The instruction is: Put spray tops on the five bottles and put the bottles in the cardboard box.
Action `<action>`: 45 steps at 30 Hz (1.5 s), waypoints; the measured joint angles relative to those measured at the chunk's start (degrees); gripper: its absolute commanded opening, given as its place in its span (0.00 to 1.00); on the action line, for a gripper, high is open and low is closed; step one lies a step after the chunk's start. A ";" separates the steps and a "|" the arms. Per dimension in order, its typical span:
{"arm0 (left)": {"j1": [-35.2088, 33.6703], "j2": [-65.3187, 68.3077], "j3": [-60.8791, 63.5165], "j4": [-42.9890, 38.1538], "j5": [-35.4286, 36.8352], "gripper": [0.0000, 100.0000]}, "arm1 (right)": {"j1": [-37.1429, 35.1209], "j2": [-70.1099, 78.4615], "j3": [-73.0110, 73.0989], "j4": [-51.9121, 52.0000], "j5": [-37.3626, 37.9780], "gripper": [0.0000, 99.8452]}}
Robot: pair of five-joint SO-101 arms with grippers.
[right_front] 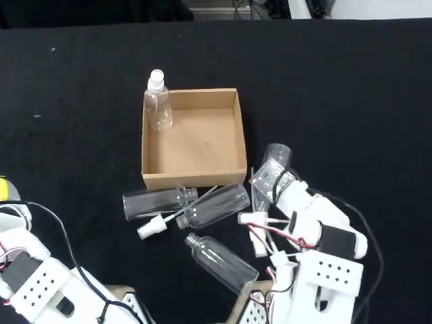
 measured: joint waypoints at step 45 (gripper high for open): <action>0.00 0.00 0.00 0.00 0.00 0.23 | -29.89 28.92 -12.40 3.69 -12.75 0.15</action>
